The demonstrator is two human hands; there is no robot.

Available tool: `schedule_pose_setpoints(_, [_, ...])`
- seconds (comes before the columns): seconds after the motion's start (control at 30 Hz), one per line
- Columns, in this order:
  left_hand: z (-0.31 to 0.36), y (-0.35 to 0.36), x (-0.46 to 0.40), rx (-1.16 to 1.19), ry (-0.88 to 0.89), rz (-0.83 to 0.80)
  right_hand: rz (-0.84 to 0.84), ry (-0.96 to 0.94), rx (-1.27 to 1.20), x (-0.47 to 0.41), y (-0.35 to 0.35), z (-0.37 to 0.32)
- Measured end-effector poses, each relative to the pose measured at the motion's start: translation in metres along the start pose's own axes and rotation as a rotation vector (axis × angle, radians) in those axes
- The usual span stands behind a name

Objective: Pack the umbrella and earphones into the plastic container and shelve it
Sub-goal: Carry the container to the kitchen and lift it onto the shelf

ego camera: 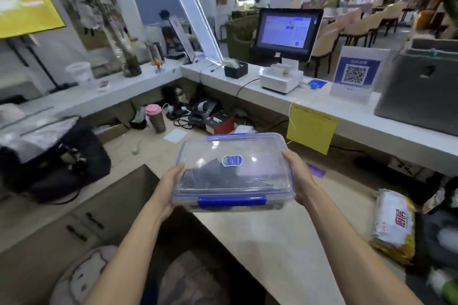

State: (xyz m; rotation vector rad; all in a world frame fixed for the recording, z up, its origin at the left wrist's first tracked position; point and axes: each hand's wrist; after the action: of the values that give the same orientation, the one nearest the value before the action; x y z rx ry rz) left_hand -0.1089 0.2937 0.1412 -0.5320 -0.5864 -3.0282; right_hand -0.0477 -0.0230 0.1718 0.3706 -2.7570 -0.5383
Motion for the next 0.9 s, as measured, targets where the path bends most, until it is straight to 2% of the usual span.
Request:
schedule_pose_setpoints(0.17, [0.021, -0.036, 0.077, -0.053, 0.103, 0.232, -0.146, 0.071, 0.105, 0.001, 0.075, 0.008])
schedule_pose_setpoints(0.3, [0.036, -0.074, 0.144, -0.008, 0.161, 0.367, -0.286, 0.15, 0.196, 0.004, 0.153, 0.017])
schedule_pose_setpoints(0.43, [0.047, -0.124, 0.212, 0.032, 0.248, 0.517, -0.423, 0.128, 0.259, 0.011, 0.231, 0.033])
schedule_pose_setpoints(0.6, [0.055, -0.198, 0.325, 0.031, 0.334, 0.759, -0.611, 0.178, 0.323, 0.036, 0.363, 0.082])
schedule_pose_setpoints(0.9, [0.054, -0.312, 0.542, 0.055, 0.409, 1.045, -0.933, 0.173, 0.311, 0.117, 0.576, 0.192])
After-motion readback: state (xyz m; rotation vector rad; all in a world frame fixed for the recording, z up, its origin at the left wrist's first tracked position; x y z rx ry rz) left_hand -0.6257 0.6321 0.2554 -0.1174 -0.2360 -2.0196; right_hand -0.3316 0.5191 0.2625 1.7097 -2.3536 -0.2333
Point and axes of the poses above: each hand's wrist, its own x-axis away from the middle knuckle, its own y-axis out of the palm, z = x × y, and after that the axes turned 13 degrees about -z, right-handed
